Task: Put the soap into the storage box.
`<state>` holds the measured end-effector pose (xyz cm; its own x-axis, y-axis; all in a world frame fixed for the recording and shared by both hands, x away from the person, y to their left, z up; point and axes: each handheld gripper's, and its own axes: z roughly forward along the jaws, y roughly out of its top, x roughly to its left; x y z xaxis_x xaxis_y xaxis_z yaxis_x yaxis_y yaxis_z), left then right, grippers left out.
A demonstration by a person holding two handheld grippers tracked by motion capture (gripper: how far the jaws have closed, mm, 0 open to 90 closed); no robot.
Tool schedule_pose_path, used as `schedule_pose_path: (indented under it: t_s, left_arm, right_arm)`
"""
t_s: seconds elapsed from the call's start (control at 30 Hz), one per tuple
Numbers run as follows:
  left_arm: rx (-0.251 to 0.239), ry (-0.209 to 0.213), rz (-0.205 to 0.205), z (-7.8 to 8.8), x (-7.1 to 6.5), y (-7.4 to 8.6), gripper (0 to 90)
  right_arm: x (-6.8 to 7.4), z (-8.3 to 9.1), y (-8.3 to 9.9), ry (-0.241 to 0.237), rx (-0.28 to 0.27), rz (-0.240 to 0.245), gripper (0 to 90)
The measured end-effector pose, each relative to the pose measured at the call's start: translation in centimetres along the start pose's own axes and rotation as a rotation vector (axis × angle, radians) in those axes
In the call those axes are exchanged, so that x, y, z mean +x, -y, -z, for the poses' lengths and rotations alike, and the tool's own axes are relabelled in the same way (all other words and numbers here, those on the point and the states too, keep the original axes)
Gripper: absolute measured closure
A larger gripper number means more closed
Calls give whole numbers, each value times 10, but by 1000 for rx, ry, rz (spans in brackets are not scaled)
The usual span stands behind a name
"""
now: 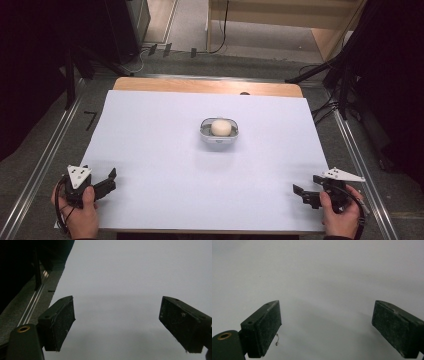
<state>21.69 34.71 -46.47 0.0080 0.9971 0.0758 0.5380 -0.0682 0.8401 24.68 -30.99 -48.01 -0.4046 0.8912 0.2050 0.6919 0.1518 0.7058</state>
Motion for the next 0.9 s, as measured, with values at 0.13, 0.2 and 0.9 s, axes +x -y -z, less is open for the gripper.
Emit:
schedule_pose_path:
  t_s: [0.13,0.2,0.9]
  left_arm:
    - [-1,0,-2,0,0,0,142]
    - [0,0,-4,0,0,0,141]
    - [7,-5,-12,-1,-1,0,141]
  right_arm:
    - [-7,5,9,7,-13,-12,68]
    - [-9,7,13,0,-24,-24,66]
    - [-25,26,39,-28,-221,-93,54]
